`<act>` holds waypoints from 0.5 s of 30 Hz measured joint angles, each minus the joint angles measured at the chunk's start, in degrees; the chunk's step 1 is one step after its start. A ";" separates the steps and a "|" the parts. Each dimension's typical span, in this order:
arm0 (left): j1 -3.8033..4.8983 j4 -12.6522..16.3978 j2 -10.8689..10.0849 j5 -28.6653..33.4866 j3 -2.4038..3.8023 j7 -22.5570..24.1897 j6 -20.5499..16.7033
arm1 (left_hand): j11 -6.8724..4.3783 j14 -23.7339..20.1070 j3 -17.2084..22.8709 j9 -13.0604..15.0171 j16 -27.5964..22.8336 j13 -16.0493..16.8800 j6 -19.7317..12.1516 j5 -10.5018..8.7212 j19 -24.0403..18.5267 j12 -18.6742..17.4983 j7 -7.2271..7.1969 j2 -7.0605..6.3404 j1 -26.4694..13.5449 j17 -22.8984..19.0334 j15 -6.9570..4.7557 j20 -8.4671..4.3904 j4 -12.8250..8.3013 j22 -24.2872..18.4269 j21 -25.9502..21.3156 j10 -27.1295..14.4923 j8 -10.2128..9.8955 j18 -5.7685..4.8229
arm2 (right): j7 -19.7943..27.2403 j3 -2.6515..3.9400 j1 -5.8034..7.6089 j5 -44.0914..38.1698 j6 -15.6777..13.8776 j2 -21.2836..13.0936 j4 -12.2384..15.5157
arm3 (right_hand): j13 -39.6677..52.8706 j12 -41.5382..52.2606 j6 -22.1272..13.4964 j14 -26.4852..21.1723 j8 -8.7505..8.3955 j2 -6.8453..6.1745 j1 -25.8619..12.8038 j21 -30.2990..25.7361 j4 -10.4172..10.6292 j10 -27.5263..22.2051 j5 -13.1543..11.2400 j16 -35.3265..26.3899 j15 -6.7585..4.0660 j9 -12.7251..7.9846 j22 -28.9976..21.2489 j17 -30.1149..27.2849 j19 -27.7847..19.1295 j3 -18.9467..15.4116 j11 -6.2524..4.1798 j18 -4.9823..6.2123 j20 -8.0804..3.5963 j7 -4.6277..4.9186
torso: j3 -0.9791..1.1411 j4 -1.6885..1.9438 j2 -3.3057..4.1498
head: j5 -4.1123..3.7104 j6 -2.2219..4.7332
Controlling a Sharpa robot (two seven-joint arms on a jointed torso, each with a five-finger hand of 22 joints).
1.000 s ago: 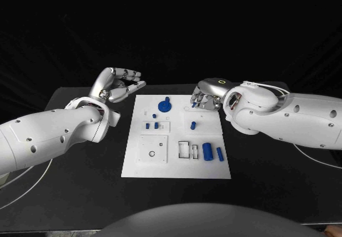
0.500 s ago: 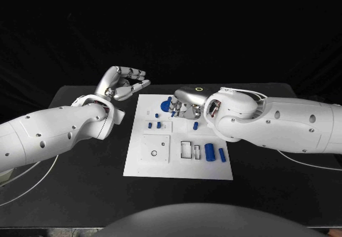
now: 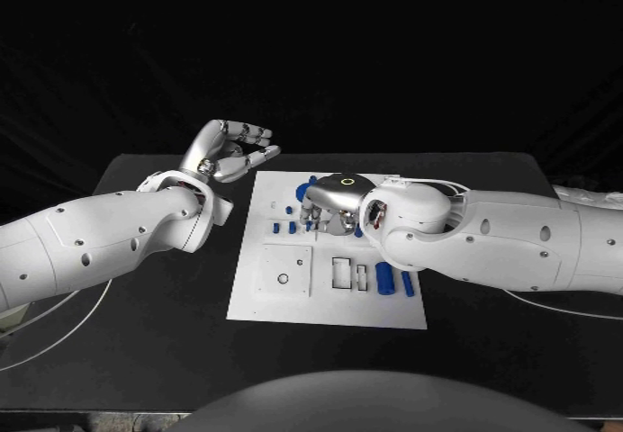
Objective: Assemble the parts on the task board
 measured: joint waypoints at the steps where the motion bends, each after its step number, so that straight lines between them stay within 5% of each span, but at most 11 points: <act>1: 0.00 -0.02 0.00 -0.05 0.00 0.00 0.01 | 0.00 0.00 0.00 0.00 0.00 0.00 0.00 0.00 0.00 0.00 0.00 0.00 0.00 0.00 0.00 0.00 0.00 0.00 0.00 0.00 0.00 0.00 | 0.13 0.00 -0.24 -0.40 0.36 0.30 -0.08 | 0.00 0.00 0.00 0.00 0.00 0.00 0.00 0.00 0.00 0.00 0.00 0.00 0.00 0.00 0.00 0.00 0.00 0.00 0.00 0.00 0.00 0.00 | 0.01 0.00 0.00 | 0.01 0.00; 15: 0.00 -0.25 0.08 -0.45 0.00 0.02 0.09 | 0.00 0.00 0.00 0.00 0.00 0.00 0.00 0.00 0.00 0.00 0.00 0.00 0.00 0.04 0.00 0.00 0.00 0.00 0.00 0.00 0.00 0.00 | 1.85 -0.01 -2.18 -3.20 3.41 2.78 -0.67 | 0.00 0.00 -0.01 0.00 -0.24 0.00 0.00 0.00 0.00 0.00 -0.02 0.00 0.00 -0.05 -0.01 0.00 0.00 0.00 0.00 0.00 0.00 0.00 | 0.02 -0.06 -0.05 | -0.38 0.00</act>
